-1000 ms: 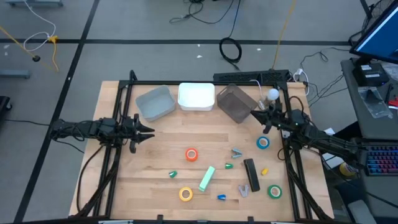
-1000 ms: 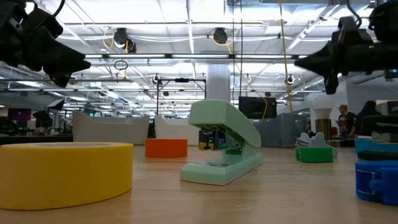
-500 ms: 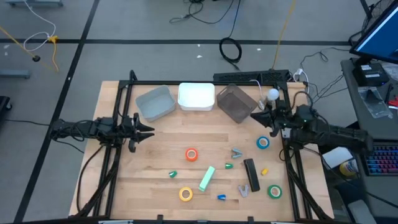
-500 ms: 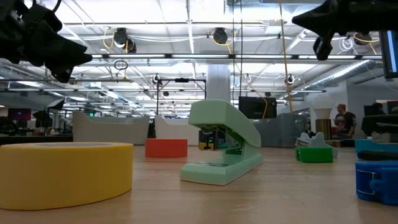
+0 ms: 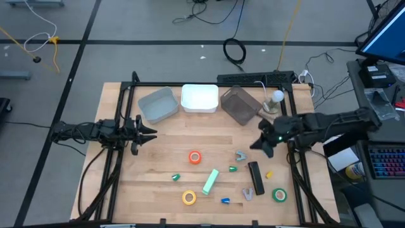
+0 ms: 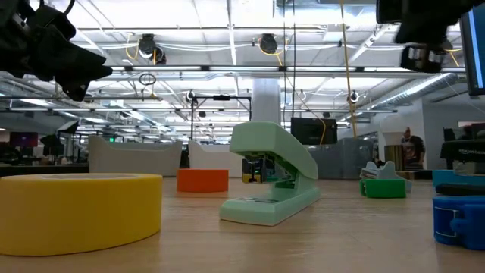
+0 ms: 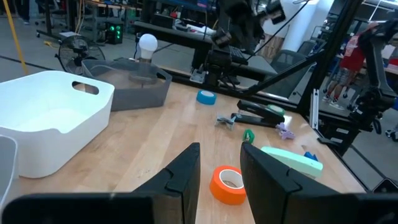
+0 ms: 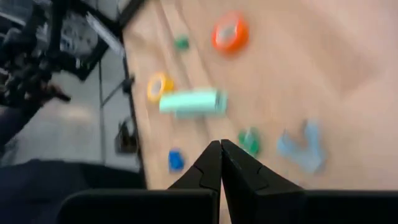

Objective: Pick and place Stapler, Stapler remover, tape
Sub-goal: Put the black stapler into the gray bin

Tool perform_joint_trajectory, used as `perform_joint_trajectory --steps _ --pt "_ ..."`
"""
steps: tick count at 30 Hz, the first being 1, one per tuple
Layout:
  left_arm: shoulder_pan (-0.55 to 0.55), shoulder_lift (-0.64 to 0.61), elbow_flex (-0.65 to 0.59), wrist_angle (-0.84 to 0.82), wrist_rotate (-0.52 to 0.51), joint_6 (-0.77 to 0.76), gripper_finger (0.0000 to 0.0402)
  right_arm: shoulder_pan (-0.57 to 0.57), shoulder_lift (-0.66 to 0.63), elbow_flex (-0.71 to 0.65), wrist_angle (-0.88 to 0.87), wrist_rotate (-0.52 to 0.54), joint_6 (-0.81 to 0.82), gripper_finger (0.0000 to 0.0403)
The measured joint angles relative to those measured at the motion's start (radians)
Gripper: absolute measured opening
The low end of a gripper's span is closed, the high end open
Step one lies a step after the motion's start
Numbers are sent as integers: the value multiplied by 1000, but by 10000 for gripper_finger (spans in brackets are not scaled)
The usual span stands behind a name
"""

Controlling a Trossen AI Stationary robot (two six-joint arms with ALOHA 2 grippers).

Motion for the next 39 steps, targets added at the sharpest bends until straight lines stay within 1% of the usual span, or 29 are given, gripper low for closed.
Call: perform_joint_trajectory --steps 4,8,12,17,21,25,28,33,39 --pt "0 0 0 0 0 1 115 119 44 0 -26 -54 232 4" --pt "0 0 0 0 0 2 115 253 85 0 -37 -55 453 1" --pt "0 0 0 -1 -1 2 115 355 130 0 -69 -52 650 1" --pt "0 0 0 -1 -2 27 115 445 193 0 -106 -20 864 1" --pt "0 0 0 -1 -1 36 115 476 238 0 -118 6 1016 1" --pt "0 0 0 -1 -1 36 115 501 268 0 -117 1 1109 0" --pt "0 0 0 -1 -1 36 115 519 269 0 -114 -1 1141 0" --pt "0 0 0 -1 -1 36 115 533 248 0 -114 -3 1143 3" --pt "0 0 0 -1 -1 36 115 532 229 0 -114 0 1138 29"
